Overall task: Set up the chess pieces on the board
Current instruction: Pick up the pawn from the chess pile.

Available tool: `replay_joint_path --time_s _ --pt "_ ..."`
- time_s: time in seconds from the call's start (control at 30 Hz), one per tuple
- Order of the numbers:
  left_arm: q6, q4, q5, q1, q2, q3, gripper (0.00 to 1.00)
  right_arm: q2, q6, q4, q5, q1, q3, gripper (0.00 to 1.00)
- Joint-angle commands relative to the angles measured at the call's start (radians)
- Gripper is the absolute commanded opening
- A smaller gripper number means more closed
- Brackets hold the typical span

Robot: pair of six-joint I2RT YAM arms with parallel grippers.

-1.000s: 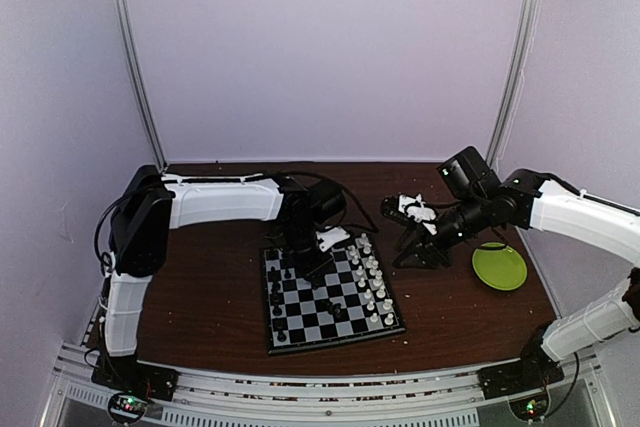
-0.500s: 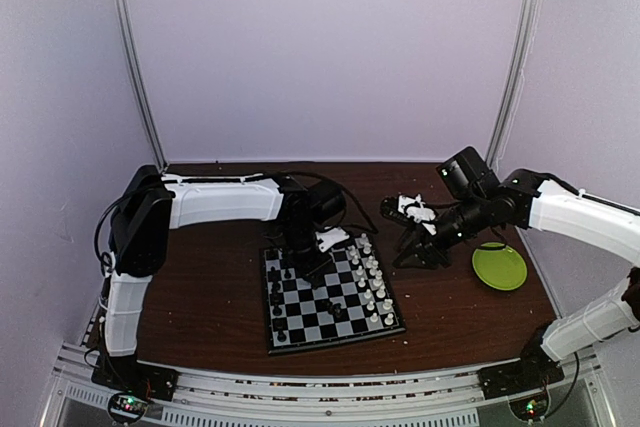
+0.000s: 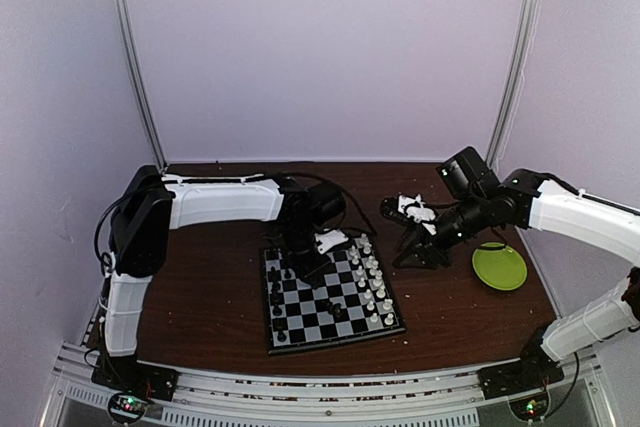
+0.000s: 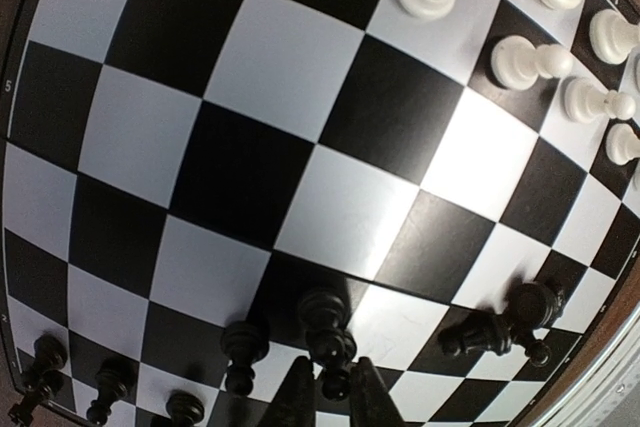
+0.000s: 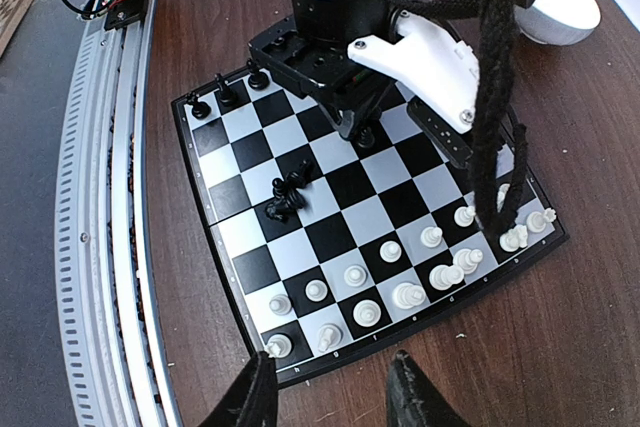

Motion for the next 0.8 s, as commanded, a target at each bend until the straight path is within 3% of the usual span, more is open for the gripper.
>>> replay_joint_path --time_s 0.0,0.23,0.53,0.77 --pt "0.008 -0.012 0.010 -0.005 -0.002 0.007 0.11 0.004 -0.012 -0.009 -0.015 -0.008 0.011 0.38" --pt "0.016 -0.098 0.025 -0.007 -0.072 0.002 0.00 0.005 -0.012 -0.008 -0.015 -0.008 0.012 0.38" --pt "0.017 -0.119 -0.008 0.004 -0.180 0.029 0.00 0.007 -0.010 -0.010 -0.017 -0.008 0.013 0.37" --pt "0.007 -0.126 -0.101 0.086 -0.190 0.004 0.00 0.005 -0.010 -0.010 -0.012 -0.008 0.013 0.38"
